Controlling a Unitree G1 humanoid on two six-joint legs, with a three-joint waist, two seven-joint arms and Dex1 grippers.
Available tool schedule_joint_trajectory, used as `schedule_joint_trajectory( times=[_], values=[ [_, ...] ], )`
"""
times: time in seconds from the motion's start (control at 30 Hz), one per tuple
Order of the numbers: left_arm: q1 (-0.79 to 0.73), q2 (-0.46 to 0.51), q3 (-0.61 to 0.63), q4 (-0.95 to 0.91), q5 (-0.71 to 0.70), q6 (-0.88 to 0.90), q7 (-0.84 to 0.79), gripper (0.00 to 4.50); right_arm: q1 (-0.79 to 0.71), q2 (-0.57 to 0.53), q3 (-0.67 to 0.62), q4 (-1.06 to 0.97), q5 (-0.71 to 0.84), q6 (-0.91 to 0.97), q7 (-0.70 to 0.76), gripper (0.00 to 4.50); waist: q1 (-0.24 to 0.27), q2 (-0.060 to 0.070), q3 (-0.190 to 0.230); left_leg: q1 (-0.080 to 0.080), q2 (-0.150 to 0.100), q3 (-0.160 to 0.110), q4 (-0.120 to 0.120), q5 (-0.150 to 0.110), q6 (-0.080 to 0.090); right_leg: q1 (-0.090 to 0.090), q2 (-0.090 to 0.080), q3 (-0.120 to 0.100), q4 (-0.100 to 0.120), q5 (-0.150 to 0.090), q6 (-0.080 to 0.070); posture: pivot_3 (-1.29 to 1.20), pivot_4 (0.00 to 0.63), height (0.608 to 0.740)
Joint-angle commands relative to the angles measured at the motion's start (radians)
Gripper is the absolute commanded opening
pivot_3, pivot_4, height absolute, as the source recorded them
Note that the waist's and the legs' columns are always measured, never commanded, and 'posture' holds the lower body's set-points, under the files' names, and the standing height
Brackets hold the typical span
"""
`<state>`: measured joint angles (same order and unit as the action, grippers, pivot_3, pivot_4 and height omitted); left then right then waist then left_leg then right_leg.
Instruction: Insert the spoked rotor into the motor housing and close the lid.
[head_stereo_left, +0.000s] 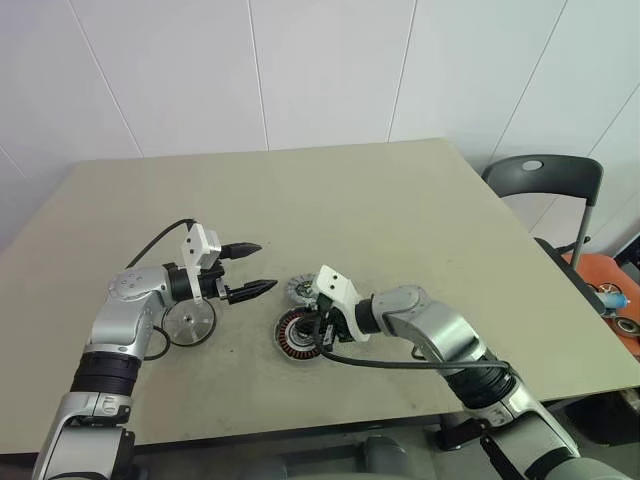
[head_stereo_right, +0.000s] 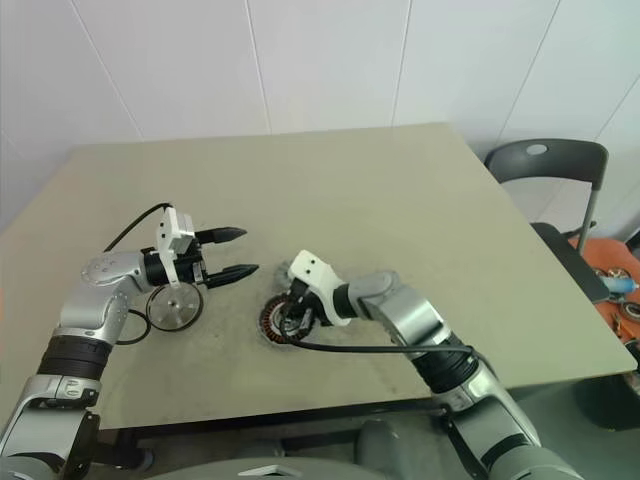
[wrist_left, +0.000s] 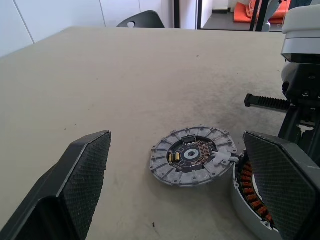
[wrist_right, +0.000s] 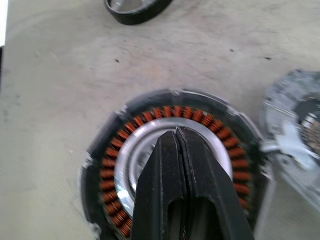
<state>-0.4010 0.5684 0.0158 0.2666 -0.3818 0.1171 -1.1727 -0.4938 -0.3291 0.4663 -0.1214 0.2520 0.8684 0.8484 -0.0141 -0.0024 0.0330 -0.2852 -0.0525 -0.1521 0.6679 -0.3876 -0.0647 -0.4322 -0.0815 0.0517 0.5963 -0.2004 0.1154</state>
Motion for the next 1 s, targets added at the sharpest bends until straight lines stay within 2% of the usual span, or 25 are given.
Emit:
schedule_joint_trajectory(
  times=[0.03,0.37,0.7,0.87,1.0],
  values=[
    [-0.034,0.005,0.009,-0.034,0.002,-0.003,0.008,4.50,-0.003,0.025,-0.029,-0.022,0.036,0.009,-0.005,0.02,0.000,0.000,0.000,0.000,0.000,0.000,0.000,0.000,0.000,0.000,0.000,0.000,0.000,0.000,0.000,0.00,0.000,0.740],
    [-0.040,0.004,0.008,-0.029,0.005,-0.008,0.013,4.50,0.050,0.023,-0.057,0.014,0.089,0.020,0.005,0.02,0.000,0.000,0.000,0.000,0.000,0.000,0.000,0.000,0.000,0.000,0.000,0.000,0.000,0.000,0.000,0.00,0.000,0.740],
    [-0.040,-0.002,0.005,-0.021,0.008,-0.019,0.016,4.50,0.060,0.077,-0.259,0.087,0.227,0.043,-0.026,0.02,0.000,0.000,0.000,0.000,0.000,0.000,0.000,0.000,0.000,0.001,0.000,0.000,0.000,0.000,0.000,0.00,0.000,0.740],
    [-0.047,-0.007,0.003,-0.005,0.015,-0.035,0.012,4.50,0.060,0.061,-0.241,0.096,0.202,0.043,-0.038,0.02,-0.001,0.000,0.000,0.000,0.000,0.000,0.000,0.000,0.000,0.000,0.000,0.000,0.000,0.000,0.000,0.00,0.000,0.740],
    [-0.048,-0.011,0.002,0.020,0.027,-0.053,0.006,4.50,0.065,0.072,-0.252,0.042,0.263,0.067,-0.010,0.02,-0.001,0.000,0.000,0.000,0.000,0.000,0.000,0.000,0.000,0.000,0.000,0.000,0.000,0.000,0.000,0.00,0.000,0.740]
  ],
)
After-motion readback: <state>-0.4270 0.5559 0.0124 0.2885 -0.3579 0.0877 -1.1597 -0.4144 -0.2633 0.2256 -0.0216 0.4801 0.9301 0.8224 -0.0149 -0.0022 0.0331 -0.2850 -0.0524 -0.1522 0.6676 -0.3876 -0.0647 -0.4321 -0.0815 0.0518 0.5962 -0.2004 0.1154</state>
